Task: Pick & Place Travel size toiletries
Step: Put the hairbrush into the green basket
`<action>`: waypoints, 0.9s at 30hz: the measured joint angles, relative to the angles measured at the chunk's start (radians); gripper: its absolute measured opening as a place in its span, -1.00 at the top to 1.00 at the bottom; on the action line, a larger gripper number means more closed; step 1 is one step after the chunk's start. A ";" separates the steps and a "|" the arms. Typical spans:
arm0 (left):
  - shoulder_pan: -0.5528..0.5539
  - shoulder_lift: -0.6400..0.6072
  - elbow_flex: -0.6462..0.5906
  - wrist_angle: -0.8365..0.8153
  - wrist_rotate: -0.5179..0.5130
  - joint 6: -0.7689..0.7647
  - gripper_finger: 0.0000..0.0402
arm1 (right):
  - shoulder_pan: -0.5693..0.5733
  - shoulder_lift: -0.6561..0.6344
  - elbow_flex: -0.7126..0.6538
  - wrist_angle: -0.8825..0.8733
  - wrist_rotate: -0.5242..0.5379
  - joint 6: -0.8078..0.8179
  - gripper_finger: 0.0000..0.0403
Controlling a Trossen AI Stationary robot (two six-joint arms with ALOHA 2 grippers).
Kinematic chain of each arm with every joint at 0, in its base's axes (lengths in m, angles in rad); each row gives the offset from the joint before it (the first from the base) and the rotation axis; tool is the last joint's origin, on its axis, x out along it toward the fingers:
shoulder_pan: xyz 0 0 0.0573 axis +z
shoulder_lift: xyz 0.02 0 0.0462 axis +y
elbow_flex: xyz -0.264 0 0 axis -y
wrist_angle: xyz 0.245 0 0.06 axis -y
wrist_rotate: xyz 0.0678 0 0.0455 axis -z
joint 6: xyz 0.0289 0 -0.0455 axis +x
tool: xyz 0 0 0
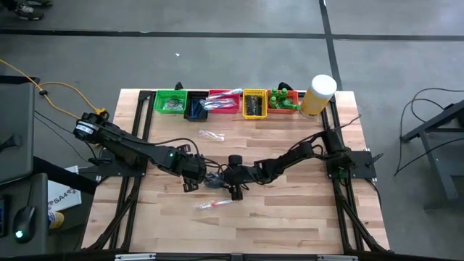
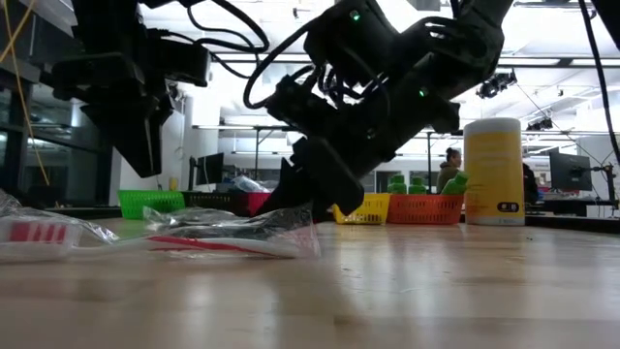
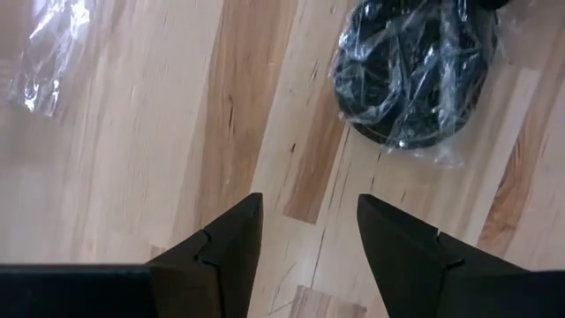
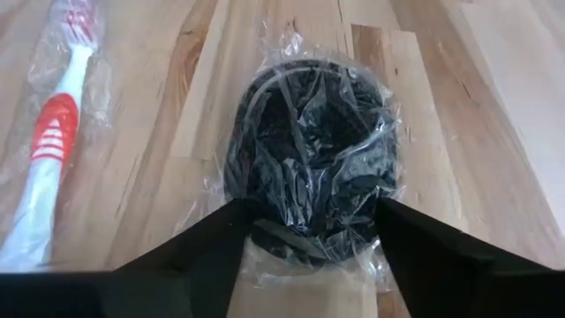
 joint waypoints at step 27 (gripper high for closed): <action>-0.129 -0.089 0.000 -0.205 -0.224 -0.297 0.08 | -0.004 -0.110 -0.006 -0.191 0.049 0.042 0.98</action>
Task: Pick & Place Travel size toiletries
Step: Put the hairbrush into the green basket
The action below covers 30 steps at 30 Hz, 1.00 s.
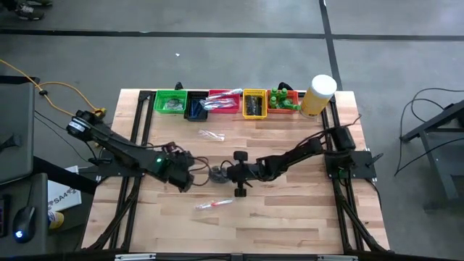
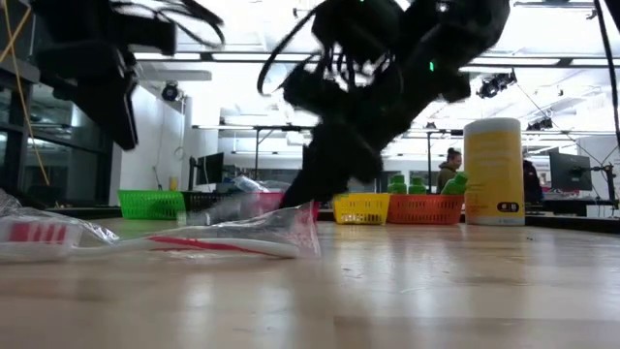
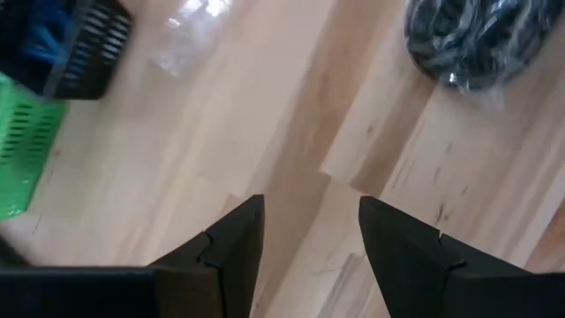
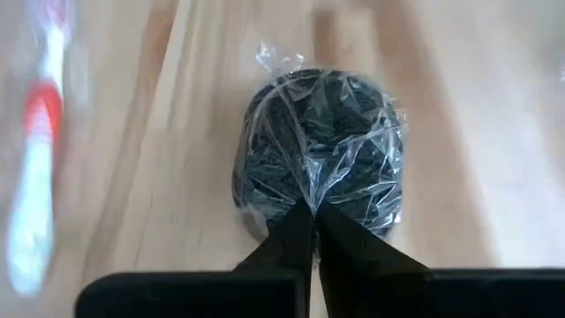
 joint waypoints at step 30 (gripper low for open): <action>-0.250 -0.107 0.002 -0.059 -0.171 -0.339 0.08 | -0.207 -0.281 0.004 0.236 -0.131 -0.138 0.98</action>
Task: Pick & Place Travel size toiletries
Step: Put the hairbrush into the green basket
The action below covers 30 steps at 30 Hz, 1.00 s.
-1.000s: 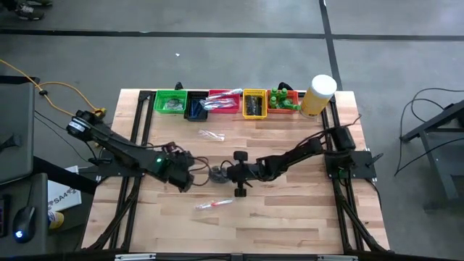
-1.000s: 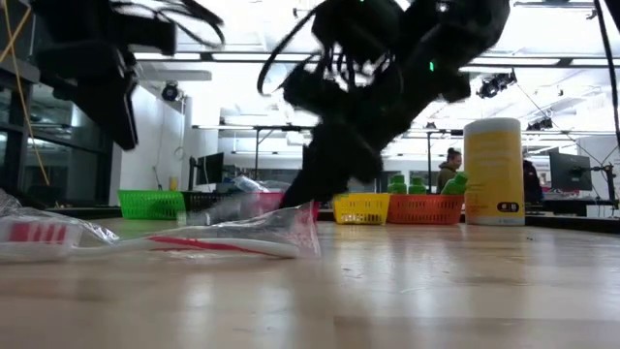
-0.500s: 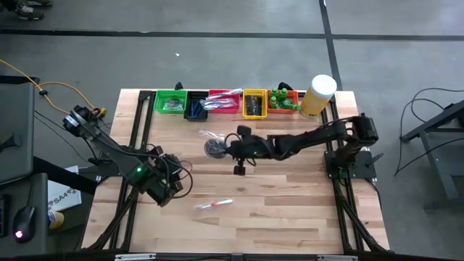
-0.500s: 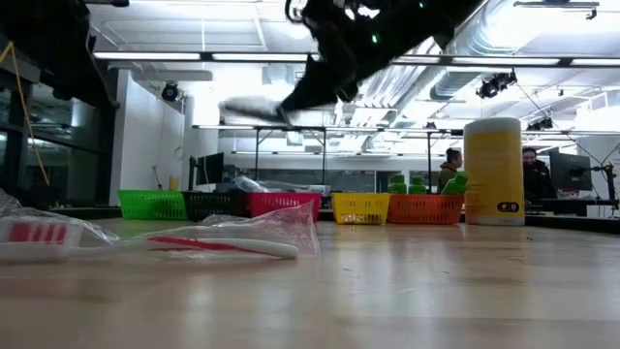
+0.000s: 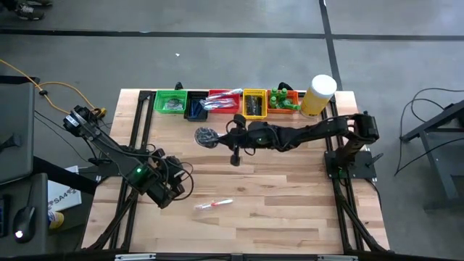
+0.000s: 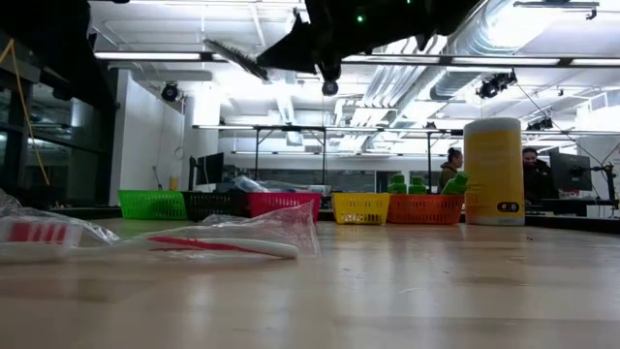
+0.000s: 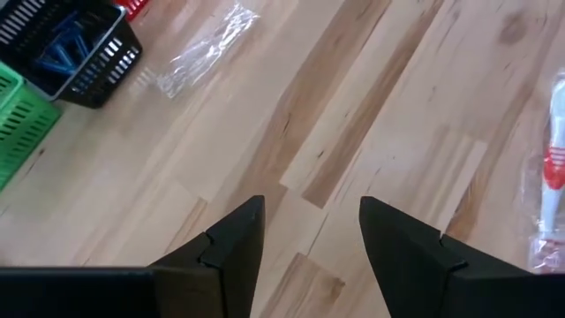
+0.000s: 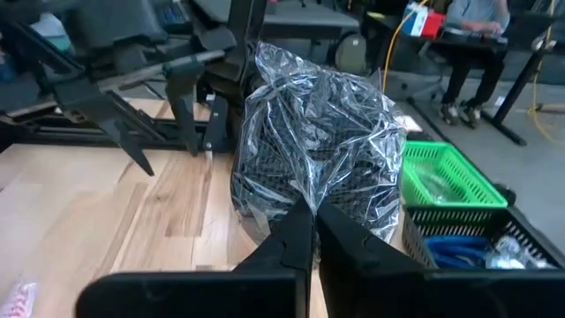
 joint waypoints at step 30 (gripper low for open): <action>0.320 -0.037 -0.029 0.051 -0.070 0.094 0.08 | 0.008 -0.003 -0.053 -0.094 0.354 -0.293 0.98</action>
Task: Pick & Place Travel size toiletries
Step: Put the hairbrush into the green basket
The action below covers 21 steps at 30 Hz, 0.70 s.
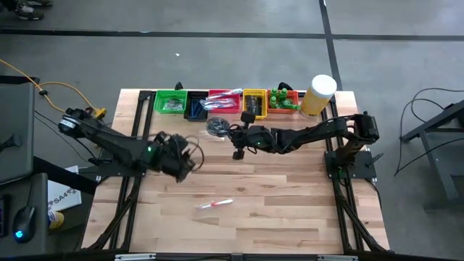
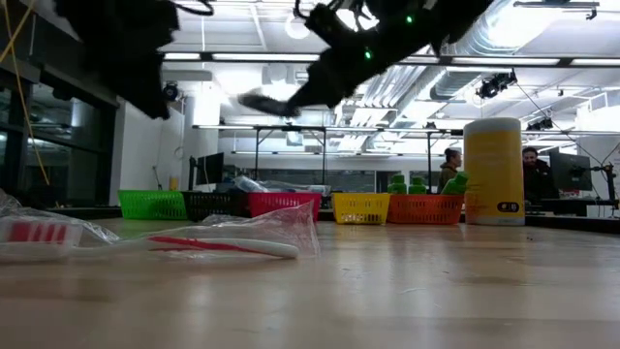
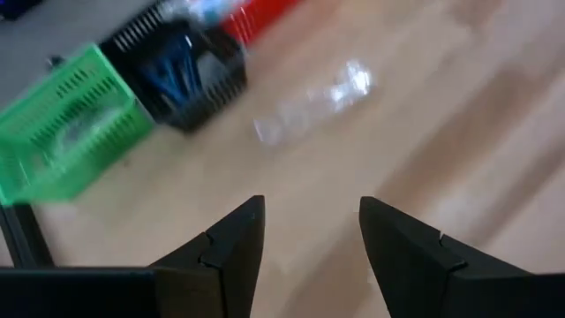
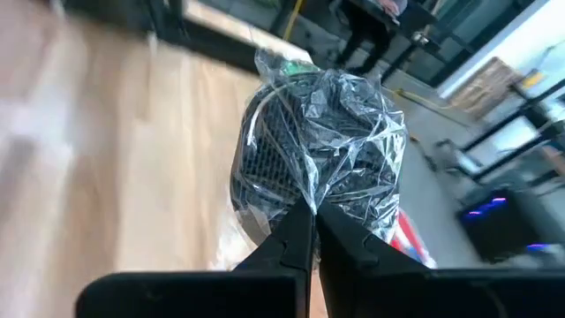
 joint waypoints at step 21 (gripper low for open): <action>0.460 -0.080 0.001 0.636 0.464 0.576 -0.37 | 0.135 0.004 -0.090 0.175 0.336 -0.463 0.98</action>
